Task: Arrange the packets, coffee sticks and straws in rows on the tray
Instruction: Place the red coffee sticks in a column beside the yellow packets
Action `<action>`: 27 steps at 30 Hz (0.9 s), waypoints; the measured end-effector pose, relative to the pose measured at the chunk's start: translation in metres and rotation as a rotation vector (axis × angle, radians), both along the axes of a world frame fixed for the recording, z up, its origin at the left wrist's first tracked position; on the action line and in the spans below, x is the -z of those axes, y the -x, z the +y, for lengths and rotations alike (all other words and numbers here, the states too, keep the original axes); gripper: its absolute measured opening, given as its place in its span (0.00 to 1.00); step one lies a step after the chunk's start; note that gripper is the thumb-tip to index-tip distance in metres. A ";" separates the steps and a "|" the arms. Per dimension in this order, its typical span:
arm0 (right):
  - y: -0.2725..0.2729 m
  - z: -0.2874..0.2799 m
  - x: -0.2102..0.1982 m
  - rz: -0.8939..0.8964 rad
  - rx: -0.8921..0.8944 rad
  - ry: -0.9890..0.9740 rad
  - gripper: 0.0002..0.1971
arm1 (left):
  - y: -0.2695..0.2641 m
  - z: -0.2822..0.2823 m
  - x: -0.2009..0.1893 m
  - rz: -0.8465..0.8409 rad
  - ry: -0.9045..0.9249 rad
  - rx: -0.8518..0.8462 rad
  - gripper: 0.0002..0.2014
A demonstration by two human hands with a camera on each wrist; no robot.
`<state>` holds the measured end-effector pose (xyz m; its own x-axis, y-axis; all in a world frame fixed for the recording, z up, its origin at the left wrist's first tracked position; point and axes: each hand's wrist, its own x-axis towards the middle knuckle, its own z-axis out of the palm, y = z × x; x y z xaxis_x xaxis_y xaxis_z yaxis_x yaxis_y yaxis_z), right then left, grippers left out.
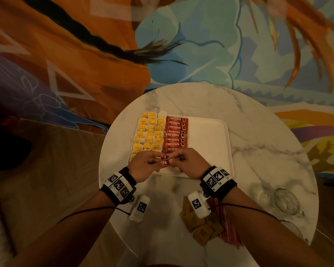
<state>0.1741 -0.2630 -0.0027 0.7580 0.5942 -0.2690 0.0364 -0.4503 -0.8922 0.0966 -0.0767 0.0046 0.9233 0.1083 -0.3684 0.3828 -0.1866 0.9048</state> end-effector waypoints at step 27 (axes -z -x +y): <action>-0.007 -0.034 0.012 -0.116 0.013 0.332 0.01 | -0.003 0.001 0.023 0.012 -0.501 0.290 0.07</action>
